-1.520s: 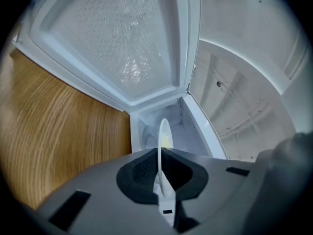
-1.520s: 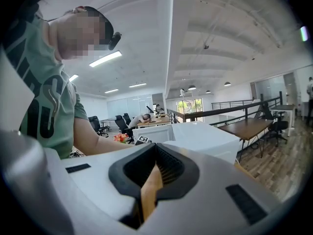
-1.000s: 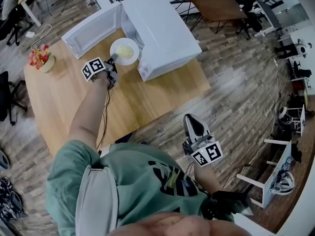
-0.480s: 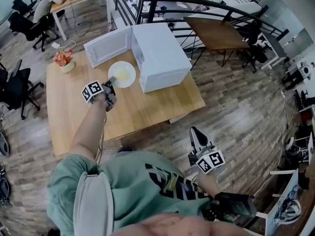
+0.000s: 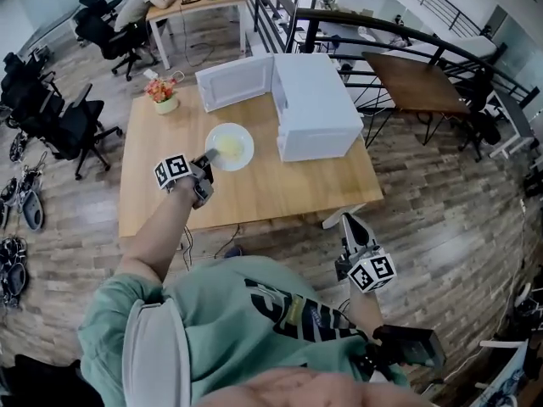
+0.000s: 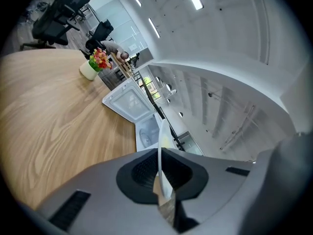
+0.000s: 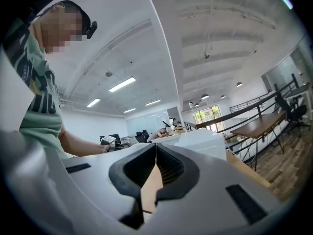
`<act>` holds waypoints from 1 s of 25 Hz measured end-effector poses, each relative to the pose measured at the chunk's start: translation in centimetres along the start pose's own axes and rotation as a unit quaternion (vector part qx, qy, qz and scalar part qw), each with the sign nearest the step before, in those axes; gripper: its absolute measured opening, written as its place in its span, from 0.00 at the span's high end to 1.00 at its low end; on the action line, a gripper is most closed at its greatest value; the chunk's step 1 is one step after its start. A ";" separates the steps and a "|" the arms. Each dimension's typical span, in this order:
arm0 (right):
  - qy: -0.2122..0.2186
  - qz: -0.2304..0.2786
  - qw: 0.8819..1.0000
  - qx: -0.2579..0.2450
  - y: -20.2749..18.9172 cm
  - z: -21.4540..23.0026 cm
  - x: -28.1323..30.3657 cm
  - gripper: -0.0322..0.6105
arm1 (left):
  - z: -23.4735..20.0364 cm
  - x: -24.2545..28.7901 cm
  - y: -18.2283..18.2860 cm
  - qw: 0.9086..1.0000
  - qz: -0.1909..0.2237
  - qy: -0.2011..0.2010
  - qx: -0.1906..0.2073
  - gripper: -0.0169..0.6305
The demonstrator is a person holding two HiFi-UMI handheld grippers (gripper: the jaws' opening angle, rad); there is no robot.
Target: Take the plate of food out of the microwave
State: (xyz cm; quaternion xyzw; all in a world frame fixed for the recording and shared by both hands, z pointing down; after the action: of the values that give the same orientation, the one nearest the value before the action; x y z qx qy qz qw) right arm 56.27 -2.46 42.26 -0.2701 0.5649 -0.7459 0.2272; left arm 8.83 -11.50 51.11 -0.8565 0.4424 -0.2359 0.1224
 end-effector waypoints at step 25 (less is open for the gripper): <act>0.114 -0.029 0.991 -0.069 3.9 -15.9 26.9 0.94 | -12.1 -21.4 14.9 0.994 0.099 -0.036 -0.041 0.95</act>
State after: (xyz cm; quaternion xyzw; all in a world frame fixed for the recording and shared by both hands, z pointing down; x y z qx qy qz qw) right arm 25.68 -9.34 38.95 -0.2149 0.6293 -0.7371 0.1203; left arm -18.41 -2.71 48.95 -0.8206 0.5300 -0.1730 0.1258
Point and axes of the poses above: the fingertips, and each gripper's own axes: x forward along the fingers, z to its right, y out of its top, the point moved 5 cm from there along -x, backward along the fingers, and after that the axes turned 9 degrees about -z, right-handed, at the moved point
